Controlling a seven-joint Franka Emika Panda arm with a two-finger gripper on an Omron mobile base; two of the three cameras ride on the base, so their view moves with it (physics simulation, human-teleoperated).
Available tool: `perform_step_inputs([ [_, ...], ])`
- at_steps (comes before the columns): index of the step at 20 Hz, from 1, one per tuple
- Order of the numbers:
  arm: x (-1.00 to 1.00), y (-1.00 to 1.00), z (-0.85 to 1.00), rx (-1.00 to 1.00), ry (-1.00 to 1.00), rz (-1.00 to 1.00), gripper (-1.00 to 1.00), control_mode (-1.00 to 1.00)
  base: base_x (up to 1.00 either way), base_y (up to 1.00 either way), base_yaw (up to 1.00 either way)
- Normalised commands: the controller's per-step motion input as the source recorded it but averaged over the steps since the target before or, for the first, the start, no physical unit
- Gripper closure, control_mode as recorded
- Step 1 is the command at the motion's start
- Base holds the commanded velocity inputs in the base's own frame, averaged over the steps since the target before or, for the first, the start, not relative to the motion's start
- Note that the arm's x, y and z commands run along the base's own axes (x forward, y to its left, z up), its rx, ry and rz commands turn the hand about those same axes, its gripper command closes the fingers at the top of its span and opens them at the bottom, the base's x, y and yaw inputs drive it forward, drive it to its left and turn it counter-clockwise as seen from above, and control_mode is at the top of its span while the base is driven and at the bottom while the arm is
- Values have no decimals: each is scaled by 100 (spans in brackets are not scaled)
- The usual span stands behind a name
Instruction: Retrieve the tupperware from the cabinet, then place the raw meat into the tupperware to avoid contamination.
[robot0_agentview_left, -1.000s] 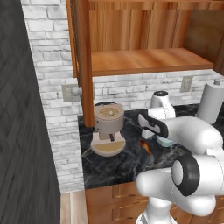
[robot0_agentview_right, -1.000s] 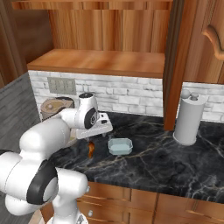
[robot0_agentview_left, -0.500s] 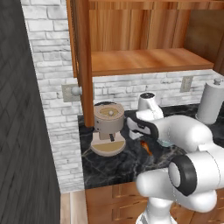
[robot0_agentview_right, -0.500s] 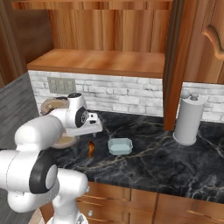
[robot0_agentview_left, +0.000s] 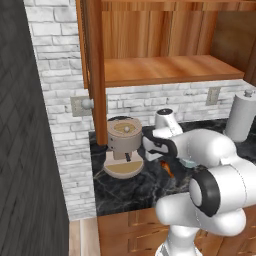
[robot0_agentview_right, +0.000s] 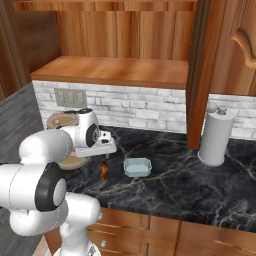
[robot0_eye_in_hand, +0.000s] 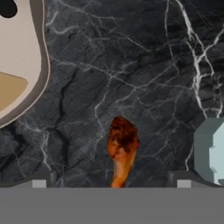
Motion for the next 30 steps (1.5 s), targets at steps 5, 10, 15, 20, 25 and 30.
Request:
perform_step_inputs([
  [5, 3, -15, -15, 0, 1, 0, -100, -100, 0, 0, 0],
  [10, 5, 0, -7, 0, 0, 0, -100, -100, 0, 0, 0],
  [15, 0, 1, -23, 0, 4, 0, -100, -100, 0, 0, 0],
  [20, 2, -6, -34, 0, 11, 0, -100, -100, 0, 0, 0],
  [25, 5, -1, -15, 0, 4, 0, -100, -100, 0, 0, 0],
  [30, 3, -6, -19, 0, 0, 0, -100, -100, 0, 0, 0],
])
